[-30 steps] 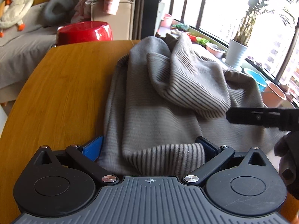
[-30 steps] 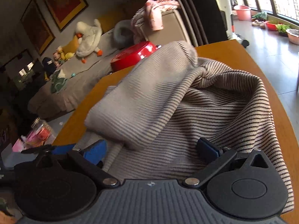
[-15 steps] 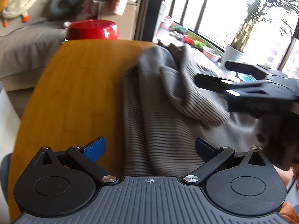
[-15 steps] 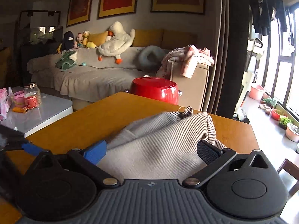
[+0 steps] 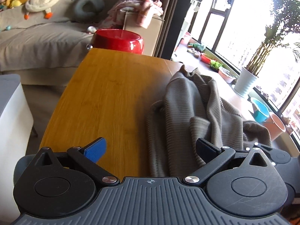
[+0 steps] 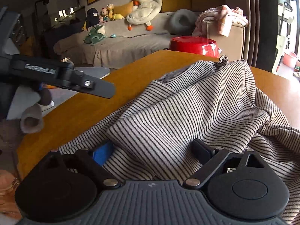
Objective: Fold clothes
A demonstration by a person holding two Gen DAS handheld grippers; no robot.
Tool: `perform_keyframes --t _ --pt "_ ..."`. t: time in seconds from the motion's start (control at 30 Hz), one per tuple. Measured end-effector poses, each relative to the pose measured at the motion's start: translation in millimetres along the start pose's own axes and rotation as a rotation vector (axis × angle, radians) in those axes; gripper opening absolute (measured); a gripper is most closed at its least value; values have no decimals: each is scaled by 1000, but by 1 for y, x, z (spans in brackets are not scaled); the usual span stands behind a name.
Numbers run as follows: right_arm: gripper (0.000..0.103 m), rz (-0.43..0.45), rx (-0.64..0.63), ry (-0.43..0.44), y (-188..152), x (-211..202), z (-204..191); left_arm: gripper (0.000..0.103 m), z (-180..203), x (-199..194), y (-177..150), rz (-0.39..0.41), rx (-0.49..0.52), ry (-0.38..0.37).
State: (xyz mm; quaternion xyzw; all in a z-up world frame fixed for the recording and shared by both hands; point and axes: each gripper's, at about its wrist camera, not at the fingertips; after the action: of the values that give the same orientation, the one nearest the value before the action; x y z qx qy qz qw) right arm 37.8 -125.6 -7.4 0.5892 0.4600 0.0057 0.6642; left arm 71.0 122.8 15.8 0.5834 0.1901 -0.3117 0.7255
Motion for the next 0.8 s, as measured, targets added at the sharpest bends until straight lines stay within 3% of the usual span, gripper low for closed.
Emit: perform_keyframes --t 0.1,0.17,0.2,0.43,0.6,0.67,0.8 --pt "59 20 37 15 4 -10 5 103 6 2 0 -4 11 -9" --pt "21 45 60 3 11 -14 13 103 7 2 0 0 10 -6" --pt "17 62 70 -9 16 -15 18 103 7 2 0 2 8 -4" --pt "12 200 63 -187 56 -44 62 103 6 8 3 4 8 4" --pt "12 418 146 -490 83 -108 124 103 23 21 15 8 58 -11" --pt "12 425 160 -571 85 -117 144 103 40 32 24 23 102 -28" --pt "12 362 184 -568 77 -104 166 103 71 78 45 -24 170 -36"
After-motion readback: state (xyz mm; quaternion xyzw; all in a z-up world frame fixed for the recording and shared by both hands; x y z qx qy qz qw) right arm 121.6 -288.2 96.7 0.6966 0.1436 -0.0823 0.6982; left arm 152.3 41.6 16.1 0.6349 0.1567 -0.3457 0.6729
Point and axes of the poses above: each gripper's, at about its wrist camera, not at the fingertips, and x roughly the way its jaws point, z to its right, y to its top, and after that the axes turned 1 degree about -y, right-handed
